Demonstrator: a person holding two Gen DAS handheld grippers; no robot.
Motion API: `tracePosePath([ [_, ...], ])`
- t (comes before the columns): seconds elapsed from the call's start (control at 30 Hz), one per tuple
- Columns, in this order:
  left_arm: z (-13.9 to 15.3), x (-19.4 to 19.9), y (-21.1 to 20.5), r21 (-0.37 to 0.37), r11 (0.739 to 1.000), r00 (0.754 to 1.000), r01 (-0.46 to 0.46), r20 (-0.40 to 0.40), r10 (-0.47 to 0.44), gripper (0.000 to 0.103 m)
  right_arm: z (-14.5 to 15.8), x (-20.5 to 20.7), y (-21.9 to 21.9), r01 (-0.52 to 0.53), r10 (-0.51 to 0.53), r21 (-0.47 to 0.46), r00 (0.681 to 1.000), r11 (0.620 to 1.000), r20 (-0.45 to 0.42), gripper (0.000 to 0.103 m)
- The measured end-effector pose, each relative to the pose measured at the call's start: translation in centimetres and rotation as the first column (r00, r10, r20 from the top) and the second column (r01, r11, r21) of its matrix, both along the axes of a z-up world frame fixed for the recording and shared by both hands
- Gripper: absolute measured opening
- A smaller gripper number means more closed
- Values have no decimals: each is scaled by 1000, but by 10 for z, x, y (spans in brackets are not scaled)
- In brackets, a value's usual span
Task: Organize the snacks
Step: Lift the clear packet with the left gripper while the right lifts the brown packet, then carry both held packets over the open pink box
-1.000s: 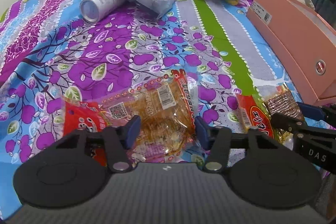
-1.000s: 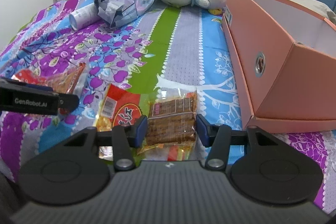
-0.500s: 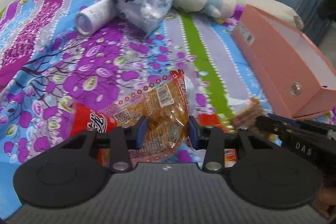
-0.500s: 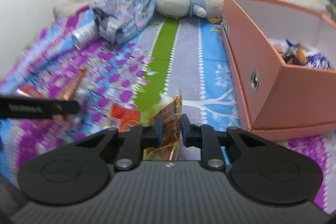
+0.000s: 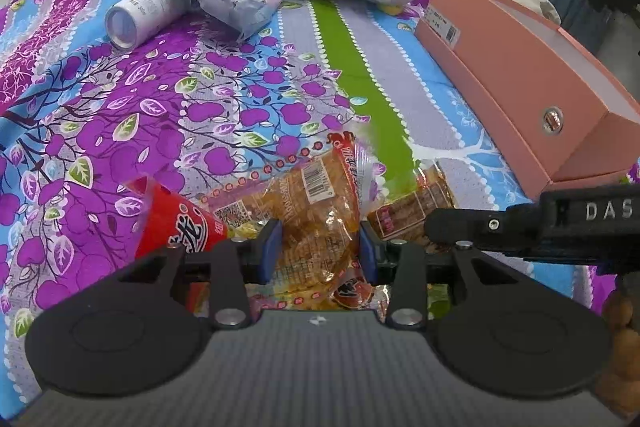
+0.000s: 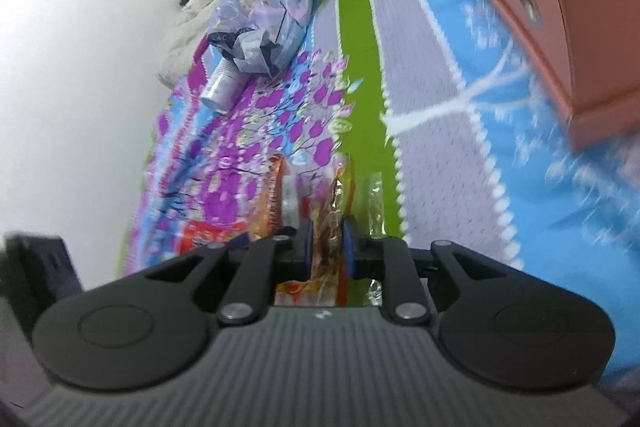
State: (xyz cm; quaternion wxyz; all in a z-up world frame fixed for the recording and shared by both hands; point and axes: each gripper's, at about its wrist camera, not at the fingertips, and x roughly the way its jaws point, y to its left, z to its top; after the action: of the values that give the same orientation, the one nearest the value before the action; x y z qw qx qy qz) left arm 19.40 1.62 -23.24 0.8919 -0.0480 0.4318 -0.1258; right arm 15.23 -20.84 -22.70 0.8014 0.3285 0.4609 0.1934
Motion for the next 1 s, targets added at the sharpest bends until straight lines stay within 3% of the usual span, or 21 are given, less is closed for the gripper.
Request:
tracePosePath([
  [0.2,-1,0,1,-8,1000,1000,-4,3,4,46,-16,8,3,-12,14,31,997,999,-70,19],
  [0.37,4,3,6,-40,999,1000,-26,2,26,45,-10,8,7,-7,8,21,998,1000,-68,16],
  [0.53,28,10,10,-56,997,998,-51,33,53,45,22,5,13,-15,18,-141,1000,990,16,12],
  [0.7,64,21,5,-75,996,996,-42,78,48,45,62,4,12,19,15,-289,993,957,117,11],
  [1.0,141,44,-29,-154,988,986,15,164,10,45,137,13,-14,139,0,-427,951,894,309,11],
])
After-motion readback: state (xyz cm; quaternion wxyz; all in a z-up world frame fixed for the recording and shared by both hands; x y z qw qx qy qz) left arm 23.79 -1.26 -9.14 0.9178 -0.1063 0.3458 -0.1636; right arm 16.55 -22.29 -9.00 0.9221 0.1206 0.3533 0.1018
